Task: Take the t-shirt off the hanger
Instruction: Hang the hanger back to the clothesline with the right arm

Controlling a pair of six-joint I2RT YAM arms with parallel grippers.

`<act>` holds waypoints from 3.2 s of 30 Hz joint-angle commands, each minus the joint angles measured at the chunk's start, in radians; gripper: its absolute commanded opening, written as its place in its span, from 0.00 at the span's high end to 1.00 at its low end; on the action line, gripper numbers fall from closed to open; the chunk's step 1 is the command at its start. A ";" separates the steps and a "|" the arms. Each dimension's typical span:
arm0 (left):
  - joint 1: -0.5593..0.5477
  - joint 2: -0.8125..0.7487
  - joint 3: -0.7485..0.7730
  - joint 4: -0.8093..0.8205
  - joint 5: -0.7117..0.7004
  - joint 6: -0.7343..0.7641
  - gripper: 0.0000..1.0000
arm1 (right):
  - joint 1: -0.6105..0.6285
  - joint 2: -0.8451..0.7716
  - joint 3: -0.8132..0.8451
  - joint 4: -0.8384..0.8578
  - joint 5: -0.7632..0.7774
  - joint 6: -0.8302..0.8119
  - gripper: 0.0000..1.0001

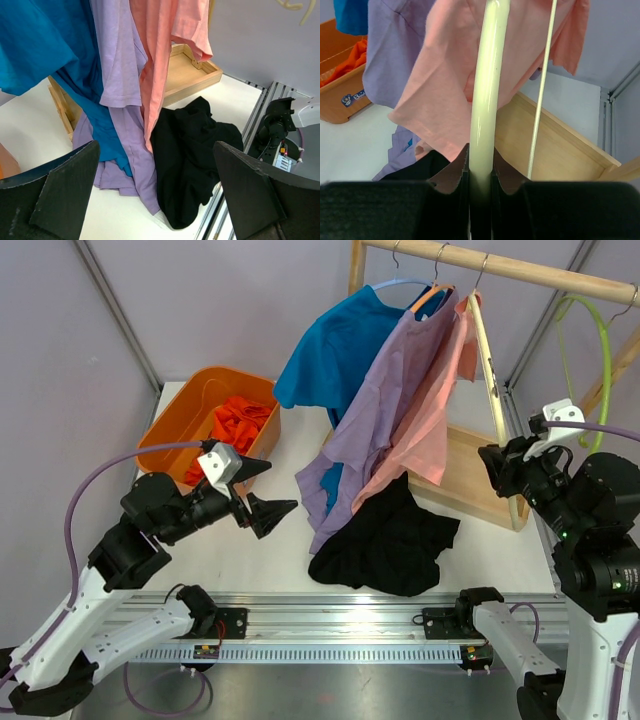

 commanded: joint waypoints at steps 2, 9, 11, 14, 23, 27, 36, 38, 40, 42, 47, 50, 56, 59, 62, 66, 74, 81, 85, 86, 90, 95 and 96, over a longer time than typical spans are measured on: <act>0.002 -0.023 -0.013 0.052 0.017 -0.009 0.01 | -0.025 -0.026 -0.050 0.059 0.074 0.041 1.00; 0.002 -0.032 -0.030 0.051 0.018 -0.003 0.01 | -0.076 -0.040 -0.083 0.077 0.164 0.116 1.00; 0.002 -0.031 -0.032 0.051 0.017 -0.002 0.01 | -0.077 -0.025 -0.069 0.080 0.180 0.129 1.00; 0.002 -0.034 -0.036 0.054 0.021 0.000 0.01 | -0.076 0.001 -0.012 0.074 0.117 0.133 1.00; 0.002 -0.044 -0.052 0.059 0.028 0.001 0.01 | -0.077 0.106 0.156 0.060 0.126 0.185 1.00; 0.002 -0.052 -0.070 0.068 0.029 -0.003 0.01 | -0.077 0.124 0.104 0.111 0.149 0.230 1.00; 0.002 -0.061 -0.081 0.074 0.038 -0.011 0.01 | -0.077 0.214 0.129 0.169 0.131 0.316 1.00; 0.002 -0.057 -0.081 0.075 0.043 -0.012 0.01 | -0.079 0.230 0.130 0.211 0.138 0.333 1.00; 0.002 -0.052 -0.081 0.080 0.044 -0.017 0.01 | -0.080 0.260 0.144 0.220 0.148 0.357 1.00; 0.002 -0.049 -0.082 0.085 0.049 -0.020 0.01 | -0.085 0.288 0.170 0.226 0.160 0.373 1.00; 0.002 -0.046 -0.090 0.092 0.052 -0.023 0.01 | -0.201 0.371 0.236 0.254 0.041 0.443 1.00; 0.002 -0.049 -0.096 0.094 0.055 -0.022 0.01 | -0.309 0.432 0.304 0.257 -0.070 0.498 1.00; 0.002 -0.051 -0.116 0.106 0.060 -0.025 0.01 | -0.418 0.524 0.386 0.277 -0.167 0.555 1.00; 0.002 -0.048 -0.130 0.118 0.066 -0.032 0.01 | -0.461 0.563 0.411 0.289 -0.194 0.587 1.00; 0.002 -0.046 -0.145 0.129 0.073 -0.043 0.01 | -0.502 0.616 0.446 0.289 -0.251 0.626 1.00; 0.002 -0.037 -0.174 0.154 0.097 -0.066 0.01 | -0.525 0.675 0.463 0.283 -0.317 0.635 1.00; 0.002 -0.006 -0.233 0.209 0.152 -0.106 0.01 | -0.530 0.639 0.388 0.254 -0.381 0.594 1.00; 0.002 0.012 -0.253 0.232 0.176 -0.118 0.01 | -0.530 0.600 0.354 0.242 -0.394 0.598 1.00; 0.002 0.021 -0.285 0.261 0.182 -0.143 0.01 | -0.530 0.593 0.348 0.240 -0.409 0.604 0.94; 0.000 0.023 -0.289 0.272 0.182 -0.147 0.01 | -0.530 0.590 0.347 0.240 -0.414 0.604 0.81; 0.000 0.052 -0.315 0.301 0.167 -0.178 0.01 | -0.530 0.534 0.333 0.258 -0.423 0.557 0.45; -0.033 0.119 -0.349 0.368 0.124 -0.232 0.01 | -0.528 0.442 0.311 0.251 -0.374 0.454 0.04; -0.047 0.135 -0.355 0.379 0.107 -0.238 0.01 | -0.530 0.404 0.302 0.246 -0.372 0.405 0.00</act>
